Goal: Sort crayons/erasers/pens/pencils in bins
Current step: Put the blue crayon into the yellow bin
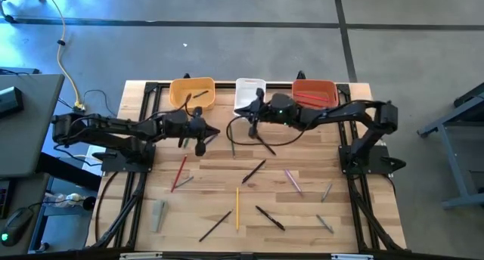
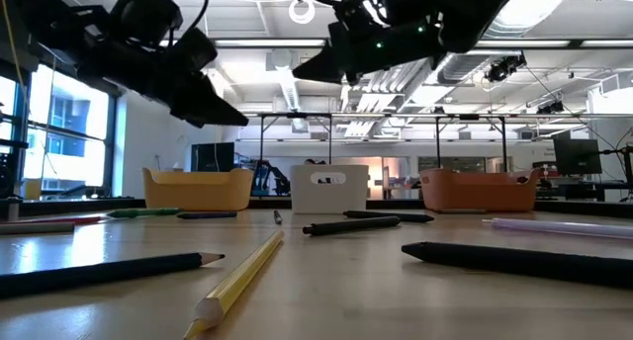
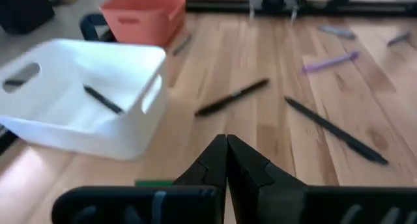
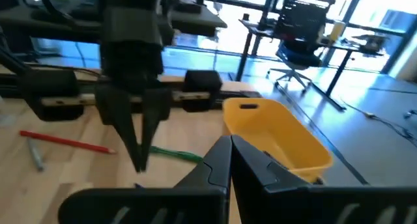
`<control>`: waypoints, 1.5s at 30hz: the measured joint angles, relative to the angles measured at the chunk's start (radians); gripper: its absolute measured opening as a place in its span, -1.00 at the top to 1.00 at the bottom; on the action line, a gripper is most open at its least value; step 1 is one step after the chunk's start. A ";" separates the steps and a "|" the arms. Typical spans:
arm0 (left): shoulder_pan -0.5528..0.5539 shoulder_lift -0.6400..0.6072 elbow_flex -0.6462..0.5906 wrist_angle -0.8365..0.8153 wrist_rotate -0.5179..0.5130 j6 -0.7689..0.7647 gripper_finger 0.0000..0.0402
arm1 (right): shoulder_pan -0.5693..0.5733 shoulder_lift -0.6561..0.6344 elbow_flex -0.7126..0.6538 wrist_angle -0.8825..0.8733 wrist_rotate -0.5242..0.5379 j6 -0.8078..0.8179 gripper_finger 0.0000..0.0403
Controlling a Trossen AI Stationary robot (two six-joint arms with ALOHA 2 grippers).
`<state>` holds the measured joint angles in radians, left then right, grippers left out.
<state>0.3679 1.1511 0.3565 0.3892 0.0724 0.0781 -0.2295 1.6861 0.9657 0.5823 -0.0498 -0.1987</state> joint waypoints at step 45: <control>-0.012 0.216 0.244 -0.652 -0.164 -0.277 0.47 | 0.276 -0.407 -0.605 0.132 0.392 0.086 1.00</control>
<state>0.3559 1.3672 0.6001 -0.2624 -0.0913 -0.1993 0.0461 1.2789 0.3611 0.7139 0.3425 -0.1123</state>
